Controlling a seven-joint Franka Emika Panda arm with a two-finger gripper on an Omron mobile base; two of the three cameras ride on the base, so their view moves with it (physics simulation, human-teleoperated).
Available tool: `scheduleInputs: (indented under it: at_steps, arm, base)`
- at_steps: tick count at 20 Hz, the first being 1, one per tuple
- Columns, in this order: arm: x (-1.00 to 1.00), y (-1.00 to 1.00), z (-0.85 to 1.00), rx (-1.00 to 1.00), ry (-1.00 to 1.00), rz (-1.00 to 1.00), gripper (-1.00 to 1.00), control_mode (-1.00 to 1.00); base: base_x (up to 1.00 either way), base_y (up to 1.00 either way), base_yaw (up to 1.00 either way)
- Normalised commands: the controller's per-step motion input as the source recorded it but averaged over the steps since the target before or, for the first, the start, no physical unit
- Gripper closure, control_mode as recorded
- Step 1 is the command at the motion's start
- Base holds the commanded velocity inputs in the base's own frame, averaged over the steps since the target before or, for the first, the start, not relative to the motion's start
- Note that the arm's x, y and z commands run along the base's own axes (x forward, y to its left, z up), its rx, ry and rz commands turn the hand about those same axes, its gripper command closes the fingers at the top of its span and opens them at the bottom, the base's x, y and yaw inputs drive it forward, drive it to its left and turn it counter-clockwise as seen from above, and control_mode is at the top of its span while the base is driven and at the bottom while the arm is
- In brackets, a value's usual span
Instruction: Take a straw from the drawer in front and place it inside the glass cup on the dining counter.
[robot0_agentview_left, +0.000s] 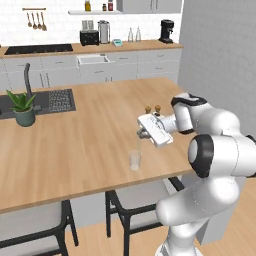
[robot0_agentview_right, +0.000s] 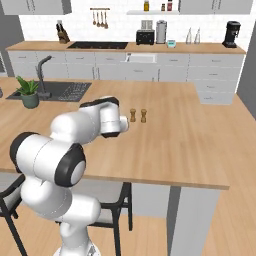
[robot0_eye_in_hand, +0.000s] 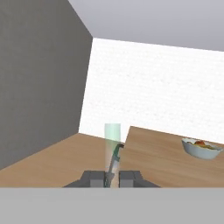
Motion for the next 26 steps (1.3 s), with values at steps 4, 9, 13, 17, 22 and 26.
scheduleInputs:
  at_steps: [4,9,13,17,22,26]
  arm:
    - [0.04,0.10,-0.14,0.00,0.00,-0.01,1.00,-1.00]
    - [0.16,0.00,-0.23,0.00,0.00,-0.02,1.00,-1.00]
    - [0.30,0.00,-0.16,0.00,0.00,-0.01,1.00,-1.00]
    - [0.23,0.00,-0.14,0.00,0.00,-0.01,1.00,-1.00]
    - [0.18,0.00,-0.14,0.00,0.00,-0.01,1.00,-1.00]
    - [0.27,0.00,-0.11,0.00,0.00,-0.01,1.00,-1.00]
  base:
    - [0.00,0.00,0.00]
    - [0.00,0.00,0.00]
    - [0.00,0.00,0.00]
    - [0.00,0.00,0.00]
    - [0.00,0.00,0.00]
    - [0.00,0.00,0.00]
